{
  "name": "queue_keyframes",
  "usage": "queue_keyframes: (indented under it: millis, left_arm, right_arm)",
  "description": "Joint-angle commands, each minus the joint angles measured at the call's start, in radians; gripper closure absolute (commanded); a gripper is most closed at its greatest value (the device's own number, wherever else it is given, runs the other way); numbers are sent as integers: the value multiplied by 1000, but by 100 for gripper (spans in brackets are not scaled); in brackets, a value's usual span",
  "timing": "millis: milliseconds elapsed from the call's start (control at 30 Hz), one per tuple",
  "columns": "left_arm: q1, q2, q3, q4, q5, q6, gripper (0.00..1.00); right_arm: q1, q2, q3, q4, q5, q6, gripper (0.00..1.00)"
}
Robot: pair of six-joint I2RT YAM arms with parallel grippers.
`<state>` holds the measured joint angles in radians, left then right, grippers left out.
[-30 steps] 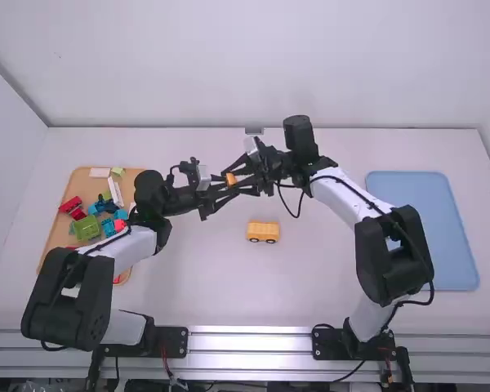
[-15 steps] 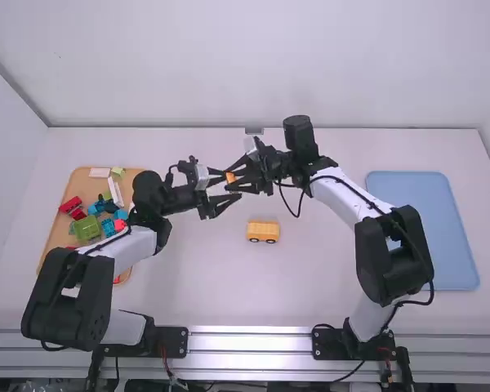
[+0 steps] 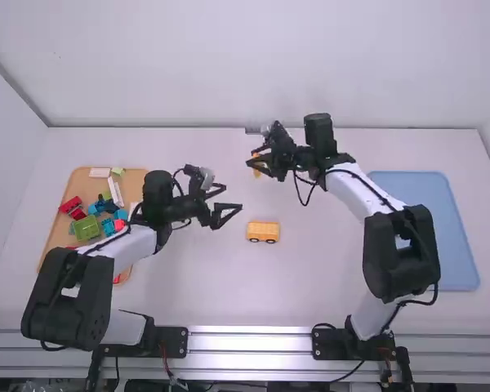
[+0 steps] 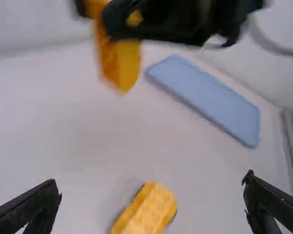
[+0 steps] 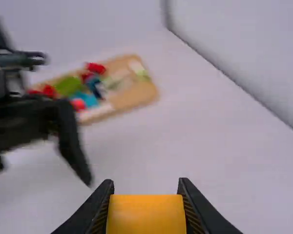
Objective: Assemble lego blocks to make yellow taxi
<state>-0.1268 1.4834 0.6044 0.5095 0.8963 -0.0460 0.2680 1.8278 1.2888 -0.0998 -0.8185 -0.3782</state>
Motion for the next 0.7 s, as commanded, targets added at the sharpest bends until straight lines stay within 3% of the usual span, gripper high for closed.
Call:
queue_keyframes:
  millis: [0, 67, 267, 400, 667]
  left_arm:
    - [7, 2, 69, -80, -168, 14, 1]
    - [7, 2, 121, -190, -195, 70, 1]
    - [7, 2, 172, -272, -202, 126, 1]
    - [9, 2, 174, -274, -207, 123, 1]
    - [8, 2, 174, -274, -206, 124, 1]
  right_arm:
    - [11, -24, 47, -108, 405, -43, 87]
    - [30, -23, 70, -323, 594, -185, 86]
    - [61, -23, 29, -609, 690, -532, 89]
    - [68, -23, -49, -610, 688, -616, 89]
    - [51, -23, -245, -465, 715, -673, 87]
